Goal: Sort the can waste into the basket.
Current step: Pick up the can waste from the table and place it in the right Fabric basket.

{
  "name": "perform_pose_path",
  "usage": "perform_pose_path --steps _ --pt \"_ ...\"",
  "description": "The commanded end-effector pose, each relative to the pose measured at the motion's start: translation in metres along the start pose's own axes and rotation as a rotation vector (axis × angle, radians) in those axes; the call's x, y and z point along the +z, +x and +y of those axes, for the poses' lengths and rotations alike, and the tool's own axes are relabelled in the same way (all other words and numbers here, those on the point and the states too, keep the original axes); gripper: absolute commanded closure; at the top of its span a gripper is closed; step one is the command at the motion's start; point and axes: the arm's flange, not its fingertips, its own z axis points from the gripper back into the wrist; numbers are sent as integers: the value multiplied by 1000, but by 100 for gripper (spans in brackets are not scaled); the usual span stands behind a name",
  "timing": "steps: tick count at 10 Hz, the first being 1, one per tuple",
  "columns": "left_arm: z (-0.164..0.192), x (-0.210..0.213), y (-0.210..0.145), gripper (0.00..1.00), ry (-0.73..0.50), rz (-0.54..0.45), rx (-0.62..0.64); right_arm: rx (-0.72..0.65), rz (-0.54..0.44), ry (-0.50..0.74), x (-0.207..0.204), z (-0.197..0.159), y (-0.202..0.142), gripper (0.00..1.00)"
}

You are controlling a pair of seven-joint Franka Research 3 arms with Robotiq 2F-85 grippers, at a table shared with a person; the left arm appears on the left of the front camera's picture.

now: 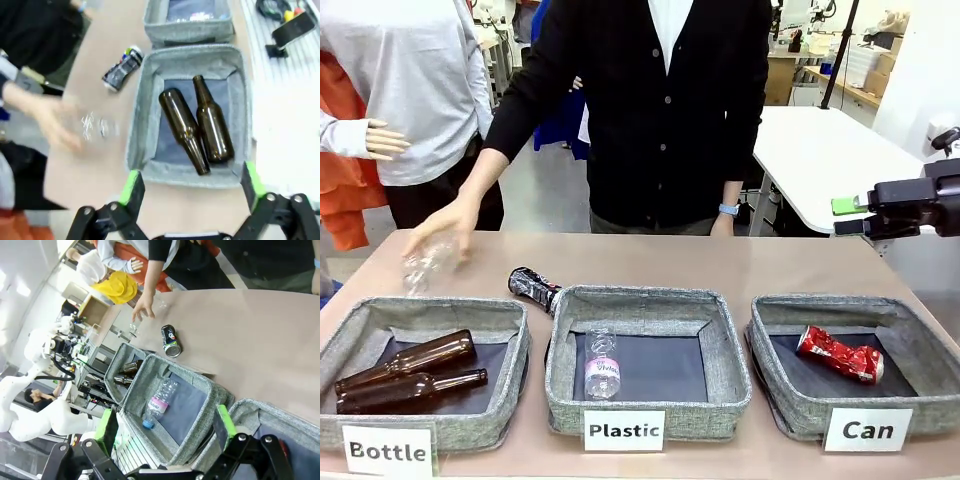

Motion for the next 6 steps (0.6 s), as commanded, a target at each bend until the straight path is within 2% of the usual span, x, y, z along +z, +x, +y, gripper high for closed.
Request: perform_pose_path --steps 1,2,3,6 --pt "13 2 -30 0 -6 -88 34 6 -6 9 0 1 1 0" --pt "13 -3 -38 0 9 -117 39 6 -6 9 0 1 1 0" --pt "10 -9 -35 0 13 -101 50 6 -6 9 0 1 1 0" --pt "27 -27 7 0 -45 -35 14 6 -6 9 0 1 1 0"
